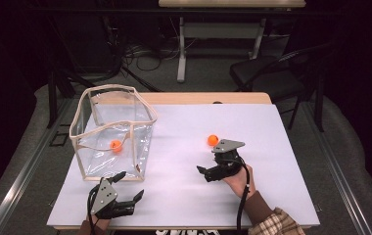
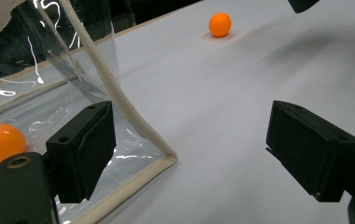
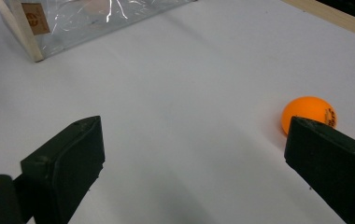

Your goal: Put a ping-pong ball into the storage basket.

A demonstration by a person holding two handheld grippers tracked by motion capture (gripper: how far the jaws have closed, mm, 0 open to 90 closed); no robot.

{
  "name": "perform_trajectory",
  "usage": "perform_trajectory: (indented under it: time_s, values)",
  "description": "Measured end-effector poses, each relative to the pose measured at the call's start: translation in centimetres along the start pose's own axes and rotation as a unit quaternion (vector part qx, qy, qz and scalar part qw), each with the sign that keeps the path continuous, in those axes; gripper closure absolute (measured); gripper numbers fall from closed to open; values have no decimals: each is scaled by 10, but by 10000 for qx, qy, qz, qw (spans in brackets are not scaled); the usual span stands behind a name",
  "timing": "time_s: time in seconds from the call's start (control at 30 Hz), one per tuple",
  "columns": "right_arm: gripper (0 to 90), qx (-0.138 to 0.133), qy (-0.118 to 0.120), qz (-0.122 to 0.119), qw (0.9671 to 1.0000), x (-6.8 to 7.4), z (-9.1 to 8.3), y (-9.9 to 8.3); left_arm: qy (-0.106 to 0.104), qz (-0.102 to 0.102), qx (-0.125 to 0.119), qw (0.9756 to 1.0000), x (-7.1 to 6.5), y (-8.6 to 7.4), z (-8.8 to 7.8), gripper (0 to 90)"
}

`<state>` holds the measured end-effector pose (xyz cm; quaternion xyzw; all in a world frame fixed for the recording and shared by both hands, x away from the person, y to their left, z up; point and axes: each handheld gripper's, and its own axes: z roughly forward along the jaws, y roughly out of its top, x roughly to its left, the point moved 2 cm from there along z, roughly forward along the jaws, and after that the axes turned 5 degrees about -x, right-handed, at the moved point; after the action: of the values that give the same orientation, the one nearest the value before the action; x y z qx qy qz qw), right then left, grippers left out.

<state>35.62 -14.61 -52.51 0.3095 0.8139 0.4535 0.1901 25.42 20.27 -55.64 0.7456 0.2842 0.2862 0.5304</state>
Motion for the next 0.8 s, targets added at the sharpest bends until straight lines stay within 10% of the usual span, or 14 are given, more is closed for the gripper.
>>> perform_trajectory:
  time_s: [0.8]
  values:
    - [45, -38, -278, 165, 9995, -16, -10, -12, -62, 60, 17, 10000, -2, 1, 2, 159]
